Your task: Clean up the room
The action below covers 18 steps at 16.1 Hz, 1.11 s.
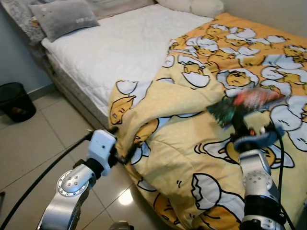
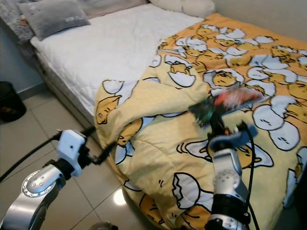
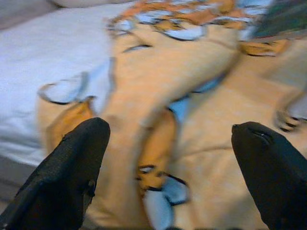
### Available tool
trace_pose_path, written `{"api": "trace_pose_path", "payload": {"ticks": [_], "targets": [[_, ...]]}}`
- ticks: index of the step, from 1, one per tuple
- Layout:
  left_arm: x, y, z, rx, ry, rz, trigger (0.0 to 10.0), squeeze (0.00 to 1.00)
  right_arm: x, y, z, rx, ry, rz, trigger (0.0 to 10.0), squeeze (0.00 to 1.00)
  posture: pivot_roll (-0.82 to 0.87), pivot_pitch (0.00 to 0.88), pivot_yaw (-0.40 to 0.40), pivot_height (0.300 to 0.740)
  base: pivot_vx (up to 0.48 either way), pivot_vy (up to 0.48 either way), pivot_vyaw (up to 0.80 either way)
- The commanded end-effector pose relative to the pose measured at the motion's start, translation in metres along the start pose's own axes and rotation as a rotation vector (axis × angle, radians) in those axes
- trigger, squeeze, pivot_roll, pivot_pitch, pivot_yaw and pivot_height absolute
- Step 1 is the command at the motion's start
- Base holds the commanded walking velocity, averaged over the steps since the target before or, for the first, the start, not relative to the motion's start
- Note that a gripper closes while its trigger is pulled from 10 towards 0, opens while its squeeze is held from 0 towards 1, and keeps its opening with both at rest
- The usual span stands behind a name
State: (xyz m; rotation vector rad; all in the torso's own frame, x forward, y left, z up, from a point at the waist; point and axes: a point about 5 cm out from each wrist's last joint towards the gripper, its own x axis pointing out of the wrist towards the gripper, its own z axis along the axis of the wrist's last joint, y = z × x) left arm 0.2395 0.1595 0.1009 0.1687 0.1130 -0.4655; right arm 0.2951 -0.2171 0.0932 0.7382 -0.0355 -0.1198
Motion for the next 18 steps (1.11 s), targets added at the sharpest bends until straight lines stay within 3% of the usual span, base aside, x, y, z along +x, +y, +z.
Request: {"api": "trace_pose_path", "payload": {"ticks": [1, 4, 7, 13, 18], "targets": [[0.012, 0.01, 0.017, 0.04, -0.043, 0.072, 10.0, 0.13, 0.002, 0.03, 0.006, -0.22, -0.037, 0.084, 10.0, 0.0, 0.07, 0.0, 0.036, 0.74, 0.0, 0.0, 0.0], [0.02, 0.013, 0.02, 0.071, -0.03, 0.129, 10.0, 0.05, -0.004, 0.045, 0.0, -0.503, -0.02, 0.097, 10.0, 0.0, 0.07, 0.0, 0.027, 0.74, 0.0, 0.0, -0.17], [0.019, 0.021, 0.014, 0.072, -0.002, 0.217, 10.0, 0.0, -0.011, 0.044, -0.007, -0.666, -0.017, 0.028, 10.0, 0.0, 0.09, 0.0, 0.002, 0.74, 0.0, 0.0, -0.8], [0.022, 0.023, 0.018, 0.08, -0.02, 0.252, 10.0, 0.0, -0.012, 0.044, -0.011, -0.556, -0.001, -0.025, 10.0, 0.0, 0.12, 0.0, -0.011, 0.74, 0.0, 0.041, -0.8], [0.021, 0.031, 0.023, 0.056, -0.033, 0.294, 10.0, 0.0, -0.012, 0.047, -0.023, -0.595, 0.118, 0.007, 10.0, 0.0, 0.11, 0.0, -0.001, 0.74, 0.0, 0.335, -0.8]]}}
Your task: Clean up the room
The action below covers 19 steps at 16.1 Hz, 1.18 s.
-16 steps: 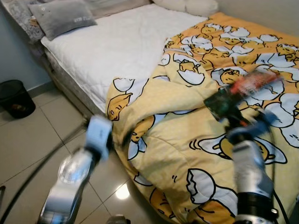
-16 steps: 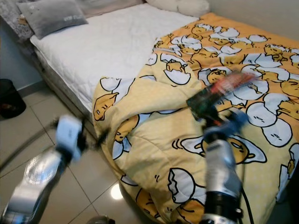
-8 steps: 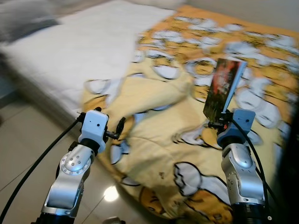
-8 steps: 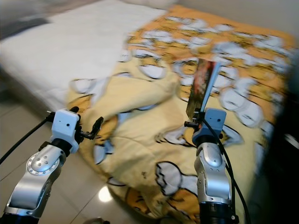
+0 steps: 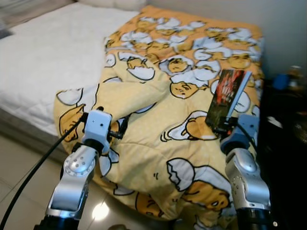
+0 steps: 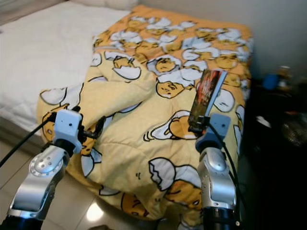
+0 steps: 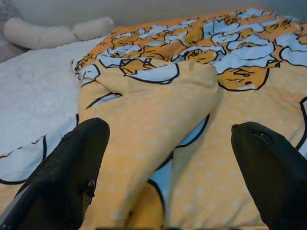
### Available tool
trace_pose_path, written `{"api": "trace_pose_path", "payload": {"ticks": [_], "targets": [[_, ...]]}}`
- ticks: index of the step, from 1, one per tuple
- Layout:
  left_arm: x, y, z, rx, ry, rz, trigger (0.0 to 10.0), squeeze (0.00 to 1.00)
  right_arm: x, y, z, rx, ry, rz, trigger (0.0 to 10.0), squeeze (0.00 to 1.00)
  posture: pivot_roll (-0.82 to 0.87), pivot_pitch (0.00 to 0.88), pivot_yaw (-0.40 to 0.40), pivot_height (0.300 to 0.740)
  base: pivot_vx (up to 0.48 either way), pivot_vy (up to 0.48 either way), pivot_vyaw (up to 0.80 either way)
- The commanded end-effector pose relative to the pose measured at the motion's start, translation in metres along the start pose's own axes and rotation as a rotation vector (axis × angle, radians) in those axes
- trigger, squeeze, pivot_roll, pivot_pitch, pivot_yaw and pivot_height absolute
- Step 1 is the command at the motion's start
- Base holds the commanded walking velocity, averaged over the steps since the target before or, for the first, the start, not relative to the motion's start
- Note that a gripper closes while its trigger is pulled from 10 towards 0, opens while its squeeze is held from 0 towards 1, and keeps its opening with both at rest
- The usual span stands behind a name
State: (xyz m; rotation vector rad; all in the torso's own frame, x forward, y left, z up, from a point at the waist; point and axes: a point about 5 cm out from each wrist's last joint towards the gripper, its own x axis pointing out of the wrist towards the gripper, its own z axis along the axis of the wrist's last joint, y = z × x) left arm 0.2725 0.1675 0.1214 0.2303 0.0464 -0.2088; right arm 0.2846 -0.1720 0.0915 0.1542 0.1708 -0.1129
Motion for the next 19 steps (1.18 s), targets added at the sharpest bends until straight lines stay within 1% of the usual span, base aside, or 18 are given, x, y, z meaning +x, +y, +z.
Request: {"api": "trace_pose_path", "payload": {"ticks": [1, 6, 16, 19], "targets": [[0.0, 0.007, 0.0019, -0.003, 0.0, 0.031, 10.0, 0.0, 0.0013, 0.0089, 0.0154, -0.003, -0.058, 0.043, 10.0, 0.0, 0.11, 0.0, -0.001, 0.74, 0.0, 0.341, -0.8], [0.0018, 0.0079, 0.0012, -0.008, 0.011, 0.03, 10.0, 0.0, 0.0012, 0.008, 0.0146, 0.008, -0.024, 0.039, 10.0, 0.0, 0.11, 0.0, 0.006, 0.74, 0.0, 0.345, -0.8], [0.0013, 0.0136, 0.0023, -0.007, 0.019, 0.041, 10.0, 0.0, 0.0004, 0.013, 0.017, 0.019, -0.017, 0.055, 10.0, 0.0, 0.12, 0.0, 0.009, 0.74, 0.0, 0.366, -0.8], [0.0012, 0.0146, 0.0031, -0.008, 0.016, 0.048, 10.0, 0.0, 0.0002, 0.0173, 0.0199, -0.002, -0.035, 0.093, 10.0, 0.0, 0.12, 0.0, 0.01, 0.74, 0.0, 0.384, 0.0]]}}
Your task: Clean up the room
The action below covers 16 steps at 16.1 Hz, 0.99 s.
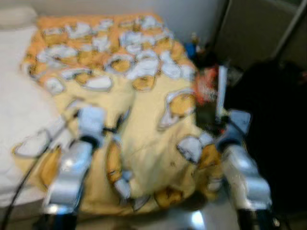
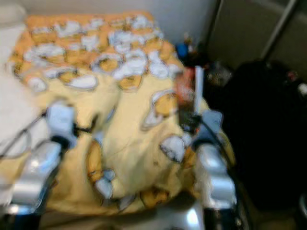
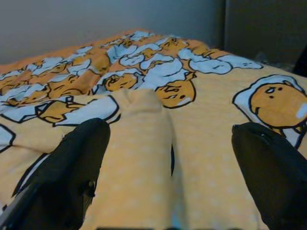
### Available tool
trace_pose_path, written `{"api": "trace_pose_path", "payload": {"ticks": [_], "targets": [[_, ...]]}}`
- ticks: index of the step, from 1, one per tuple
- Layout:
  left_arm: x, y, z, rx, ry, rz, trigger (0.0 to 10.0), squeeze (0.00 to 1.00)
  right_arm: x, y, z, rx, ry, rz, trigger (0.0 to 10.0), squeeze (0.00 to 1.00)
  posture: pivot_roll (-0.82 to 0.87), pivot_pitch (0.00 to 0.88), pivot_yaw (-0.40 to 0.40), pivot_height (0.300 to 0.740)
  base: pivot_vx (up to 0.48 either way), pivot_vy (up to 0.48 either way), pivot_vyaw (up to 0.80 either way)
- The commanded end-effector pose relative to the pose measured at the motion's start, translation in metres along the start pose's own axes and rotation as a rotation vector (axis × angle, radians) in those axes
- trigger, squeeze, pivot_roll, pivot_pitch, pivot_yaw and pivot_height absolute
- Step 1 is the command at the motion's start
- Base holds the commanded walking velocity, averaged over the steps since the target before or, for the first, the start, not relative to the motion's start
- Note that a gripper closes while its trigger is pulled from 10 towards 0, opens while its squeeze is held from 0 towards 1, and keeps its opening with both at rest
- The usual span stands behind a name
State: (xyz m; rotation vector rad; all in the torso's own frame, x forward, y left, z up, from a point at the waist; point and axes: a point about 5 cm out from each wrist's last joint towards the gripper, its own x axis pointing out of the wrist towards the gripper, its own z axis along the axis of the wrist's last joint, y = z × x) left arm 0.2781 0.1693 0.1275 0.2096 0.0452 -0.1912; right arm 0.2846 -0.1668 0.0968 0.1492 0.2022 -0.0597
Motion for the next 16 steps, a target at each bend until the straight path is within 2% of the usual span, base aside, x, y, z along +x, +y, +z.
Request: {"api": "trace_pose_path", "payload": {"ticks": [1, 5, 9, 16], "targets": [[-0.003, 0.011, -0.002, 0.014, 0.017, 0.033, 10.0, 0.0, 0.002, 0.012, 0.017, 0.006, -0.076, 0.051, 10.0, 0.0, 0.13, 0.0, 0.009, 0.74, 0.0, 0.386, 0.0], [-0.004, 0.014, -0.001, 0.009, 0.014, 0.053, 10.0, 0.0, 0.003, 0.023, 0.03, 0.014, -0.133, 0.122, 10.0, 0.0, 0.13, 0.0, -0.003, 0.74, 0.0, 0.407, 0.0], [-0.008, 0.016, -0.003, 0.004, 0.014, 0.071, 10.0, 0.0, 0.007, 0.029, 0.033, -0.003, -0.14, 0.159, 10.0, 0.0, 0.15, 0.0, -0.028, 0.74, 0.0, 0.433, 0.0], [-0.006, 0.017, 0.0, 0.017, 0.006, 0.065, 10.0, 0.0, 0.006, 0.023, 0.027, 0.001, -0.126, 0.123, 10.0, 0.0, 0.15, 0.0, -0.023, 0.74, 0.0, 0.439, 0.0]]}}
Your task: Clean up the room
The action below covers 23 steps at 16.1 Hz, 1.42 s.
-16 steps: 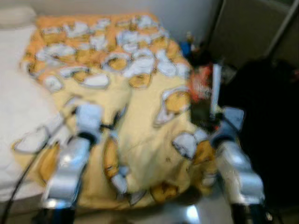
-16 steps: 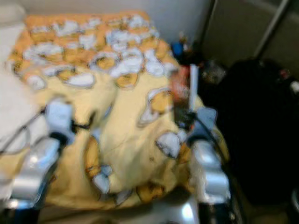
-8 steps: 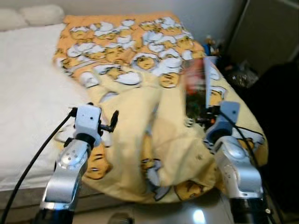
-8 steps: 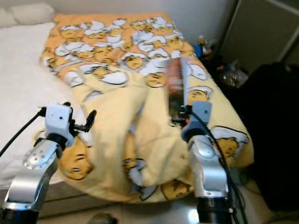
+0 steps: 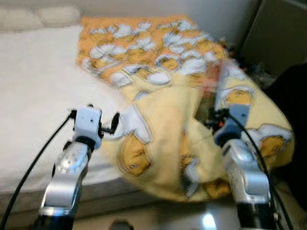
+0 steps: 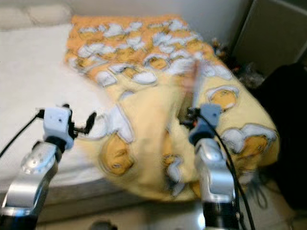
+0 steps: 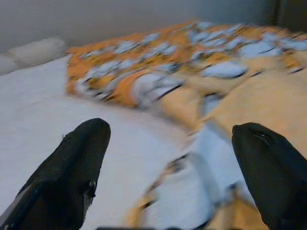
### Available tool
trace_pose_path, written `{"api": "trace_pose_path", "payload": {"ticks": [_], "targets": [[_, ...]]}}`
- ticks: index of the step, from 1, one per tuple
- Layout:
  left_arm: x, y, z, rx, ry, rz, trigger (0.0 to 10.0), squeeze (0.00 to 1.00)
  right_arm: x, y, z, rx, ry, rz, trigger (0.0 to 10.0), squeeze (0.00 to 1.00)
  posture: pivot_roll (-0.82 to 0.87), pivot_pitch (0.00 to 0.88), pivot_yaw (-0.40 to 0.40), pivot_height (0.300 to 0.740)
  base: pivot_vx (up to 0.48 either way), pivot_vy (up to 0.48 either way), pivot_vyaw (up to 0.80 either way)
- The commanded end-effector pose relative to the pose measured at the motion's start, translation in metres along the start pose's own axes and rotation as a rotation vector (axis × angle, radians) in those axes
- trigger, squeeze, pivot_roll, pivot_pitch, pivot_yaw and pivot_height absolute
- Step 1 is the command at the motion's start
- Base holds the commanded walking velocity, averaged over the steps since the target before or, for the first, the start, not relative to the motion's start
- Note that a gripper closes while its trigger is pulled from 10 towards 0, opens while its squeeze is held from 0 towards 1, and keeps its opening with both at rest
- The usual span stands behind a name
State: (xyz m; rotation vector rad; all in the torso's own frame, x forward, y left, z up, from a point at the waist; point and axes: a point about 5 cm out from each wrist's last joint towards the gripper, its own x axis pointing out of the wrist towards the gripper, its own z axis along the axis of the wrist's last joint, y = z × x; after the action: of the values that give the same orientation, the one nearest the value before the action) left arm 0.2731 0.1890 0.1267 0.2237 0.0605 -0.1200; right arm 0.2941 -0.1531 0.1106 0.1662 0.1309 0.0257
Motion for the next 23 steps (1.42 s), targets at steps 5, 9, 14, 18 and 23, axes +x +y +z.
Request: {"api": "trace_pose_path", "payload": {"ticks": [5, 9, 14, 18, 23], "targets": [[0.005, 0.001, 0.007, 0.013, -0.025, -0.006, 10.0, 0.0, -0.008, -0.008, 0.006, -0.014, -0.046, -0.044, 10.0, 0.0, 0.15, 0.0, -0.005, 0.74, 0.0, 0.441, 0.0], [0.006, 0.003, 0.006, 0.02, -0.025, 0.011, 10.0, 0.0, -0.008, -0.007, 0.009, -0.043, -0.059, -0.042, 10.0, 0.0, 0.13, 0.0, 0.01, 0.74, 0.0, 0.442, 0.0], [0.004, 0.004, 0.004, 0.019, -0.017, 0.032, 10.0, 0.0, -0.007, -0.005, 0.007, -0.043, -0.051, -0.044, 10.0, 0.0, 0.13, 0.0, 0.008, 0.74, 0.0, 0.443, 0.0], [0.002, 0.005, 0.003, 0.017, -0.013, 0.04, 10.0, 0.0, -0.005, -0.001, 0.009, -0.035, -0.059, -0.019, 10.0, 0.0, 0.14, 0.0, 0.001, 0.74, 0.0, 0.442, 0.0], [-0.001, 0.006, 0.002, 0.018, -0.011, 0.049, 10.0, 0.0, -0.004, 0.0, 0.007, -0.048, -0.044, -0.017, 10.0, 0.0, 0.15, 0.0, -0.006, 0.74, 0.0, 0.44, 0.0]]}}
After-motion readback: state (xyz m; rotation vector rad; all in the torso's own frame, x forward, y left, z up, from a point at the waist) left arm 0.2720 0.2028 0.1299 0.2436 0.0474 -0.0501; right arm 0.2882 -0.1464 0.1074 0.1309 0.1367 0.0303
